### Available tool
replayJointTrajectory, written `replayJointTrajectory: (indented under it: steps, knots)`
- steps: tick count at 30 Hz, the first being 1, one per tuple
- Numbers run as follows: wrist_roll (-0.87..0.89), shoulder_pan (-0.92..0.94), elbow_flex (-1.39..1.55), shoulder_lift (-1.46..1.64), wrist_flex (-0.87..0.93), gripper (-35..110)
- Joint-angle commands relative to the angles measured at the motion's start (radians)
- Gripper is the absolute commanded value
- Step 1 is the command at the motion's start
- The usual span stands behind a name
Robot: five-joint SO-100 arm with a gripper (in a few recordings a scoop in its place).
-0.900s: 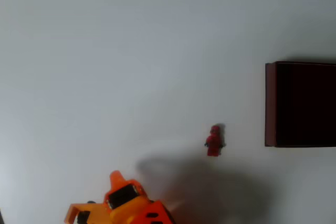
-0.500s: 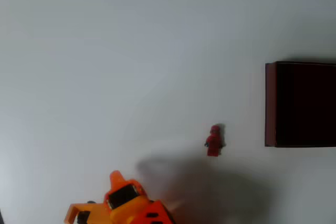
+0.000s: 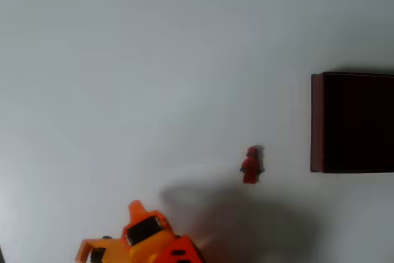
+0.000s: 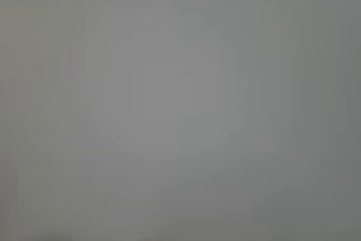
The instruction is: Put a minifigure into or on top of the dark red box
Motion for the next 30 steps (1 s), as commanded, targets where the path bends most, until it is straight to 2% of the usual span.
replayJointTrajectory:
  steps: [1, 7, 8, 9, 10, 12, 13, 18, 21, 23, 26, 30]
  knots:
    - [0.003, -0.011, -0.003, 0.015, 0.026, 0]
    - [0.018, -0.009, -0.003, 0.015, 0.026, 0]
    - [0.126, -0.009, 0.000, 0.015, 0.025, 1]
    - [0.337, -0.018, 0.017, 0.015, 0.031, 3]
    - [0.460, -0.017, 0.032, 0.017, 0.034, 10]
    - [0.522, -0.009, 0.031, 0.015, 0.049, 11]
    - [0.655, -0.018, 0.018, 0.015, 0.063, 12]
    - [0.723, 0.006, -0.130, 0.014, 0.133, 11]
    - [0.746, 0.043, -0.199, -0.015, 0.058, 12]
    - [0.894, 0.041, -0.233, -0.012, 0.057, 15]
    - [1.091, 0.069, -0.308, -0.026, 0.153, 20]
    - [1.221, 0.166, -0.423, -0.055, 0.265, 22]
